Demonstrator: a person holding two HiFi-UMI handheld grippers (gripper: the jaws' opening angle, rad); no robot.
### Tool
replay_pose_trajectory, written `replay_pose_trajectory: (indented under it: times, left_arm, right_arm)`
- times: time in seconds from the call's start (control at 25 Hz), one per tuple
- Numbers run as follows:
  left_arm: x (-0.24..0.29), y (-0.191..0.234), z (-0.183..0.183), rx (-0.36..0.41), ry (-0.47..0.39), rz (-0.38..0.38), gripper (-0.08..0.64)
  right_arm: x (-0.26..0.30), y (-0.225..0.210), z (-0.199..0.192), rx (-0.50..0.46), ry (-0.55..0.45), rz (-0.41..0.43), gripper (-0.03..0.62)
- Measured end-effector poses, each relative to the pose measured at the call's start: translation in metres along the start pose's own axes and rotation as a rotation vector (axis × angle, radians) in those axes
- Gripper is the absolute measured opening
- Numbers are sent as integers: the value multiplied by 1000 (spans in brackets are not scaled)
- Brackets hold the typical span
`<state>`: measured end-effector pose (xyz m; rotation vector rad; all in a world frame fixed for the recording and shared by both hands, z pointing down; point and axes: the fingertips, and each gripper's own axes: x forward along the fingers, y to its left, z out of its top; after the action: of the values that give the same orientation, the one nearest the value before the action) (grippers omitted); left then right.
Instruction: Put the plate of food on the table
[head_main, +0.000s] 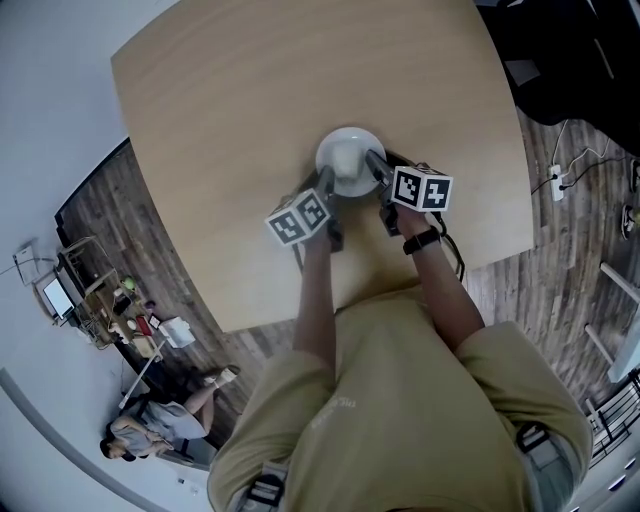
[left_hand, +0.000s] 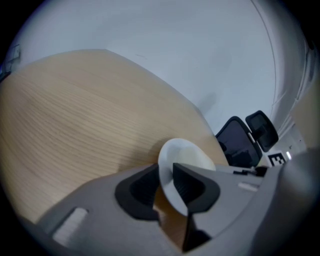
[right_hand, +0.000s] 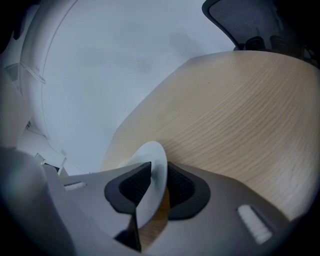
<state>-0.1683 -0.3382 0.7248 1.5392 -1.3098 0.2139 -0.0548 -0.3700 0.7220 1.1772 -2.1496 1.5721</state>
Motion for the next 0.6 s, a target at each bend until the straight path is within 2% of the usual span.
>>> replay_pose_trajectory:
  times: [0.12, 0.28, 0.36, 0.48, 0.6]
  left_arm:
    - [2, -2, -2, 2, 4, 11, 83]
    - [1, -1, -1, 8, 3, 24, 88]
    - [-5, 1, 3, 20, -16, 44, 122]
    - [-15, 0, 10, 17, -48, 31, 126]
    - [-25, -2, 17, 23, -78, 11, 127]
  right_arm:
    - [-1, -5, 1, 11, 9, -33, 86]
    - [-3, -6, 4, 1, 26, -36, 110]
    - [-6, -5, 5, -8, 26, -40, 145]
    - [-16, -9, 8, -30, -4, -68, 215]
    - [-29, -13, 14, -105, -45, -100, 238]
